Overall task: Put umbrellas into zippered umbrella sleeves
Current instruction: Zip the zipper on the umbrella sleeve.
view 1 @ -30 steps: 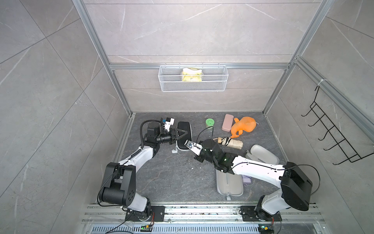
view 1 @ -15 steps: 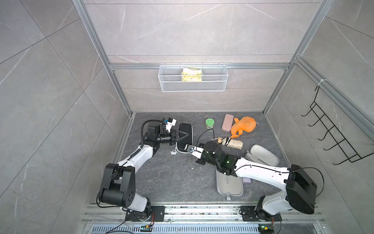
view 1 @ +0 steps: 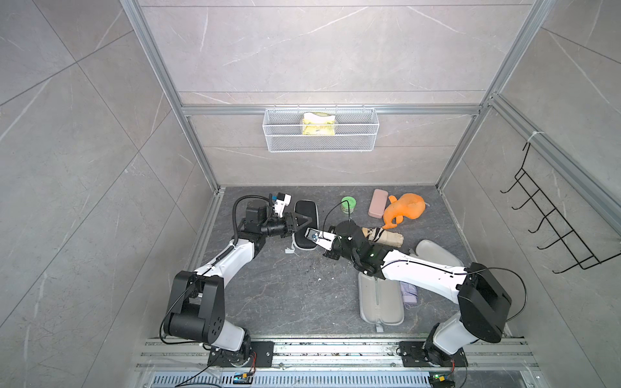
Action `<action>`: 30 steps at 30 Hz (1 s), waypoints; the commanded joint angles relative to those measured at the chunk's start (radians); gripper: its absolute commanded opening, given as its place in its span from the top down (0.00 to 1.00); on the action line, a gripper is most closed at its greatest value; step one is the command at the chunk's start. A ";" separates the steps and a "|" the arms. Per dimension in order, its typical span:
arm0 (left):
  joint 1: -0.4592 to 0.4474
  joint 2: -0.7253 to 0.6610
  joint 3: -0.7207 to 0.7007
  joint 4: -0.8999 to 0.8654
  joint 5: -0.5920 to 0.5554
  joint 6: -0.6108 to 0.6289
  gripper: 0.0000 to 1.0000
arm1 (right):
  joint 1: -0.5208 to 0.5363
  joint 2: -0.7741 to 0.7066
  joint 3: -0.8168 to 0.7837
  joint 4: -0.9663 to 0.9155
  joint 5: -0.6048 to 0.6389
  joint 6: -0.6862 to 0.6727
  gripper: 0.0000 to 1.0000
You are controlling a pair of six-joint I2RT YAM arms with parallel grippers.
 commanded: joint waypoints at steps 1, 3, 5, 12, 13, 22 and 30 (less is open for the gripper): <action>-0.037 0.011 0.004 0.007 0.024 0.050 1.00 | -0.002 0.019 0.077 0.112 -0.013 -0.038 1.00; -0.033 0.008 0.007 0.001 0.021 0.051 1.00 | -0.006 0.025 0.086 0.097 -0.015 -0.052 1.00; -0.009 -0.006 0.016 -0.032 -0.006 0.069 1.00 | -0.004 0.015 0.068 0.082 -0.020 -0.067 1.00; 0.097 -0.053 0.060 -0.023 -0.060 0.067 1.00 | 0.037 -0.086 -0.100 -0.031 -0.051 -0.115 1.00; 0.096 -0.049 0.070 -0.020 -0.068 0.069 1.00 | 0.057 -0.096 -0.113 -0.055 -0.069 -0.124 1.00; 0.088 -0.051 0.022 0.178 -0.262 0.023 1.00 | 0.276 -0.075 -0.046 -0.155 -0.321 0.158 1.00; 0.043 -0.060 -0.120 0.398 -0.498 -0.093 1.00 | 0.284 0.001 0.067 0.012 -0.315 0.557 1.00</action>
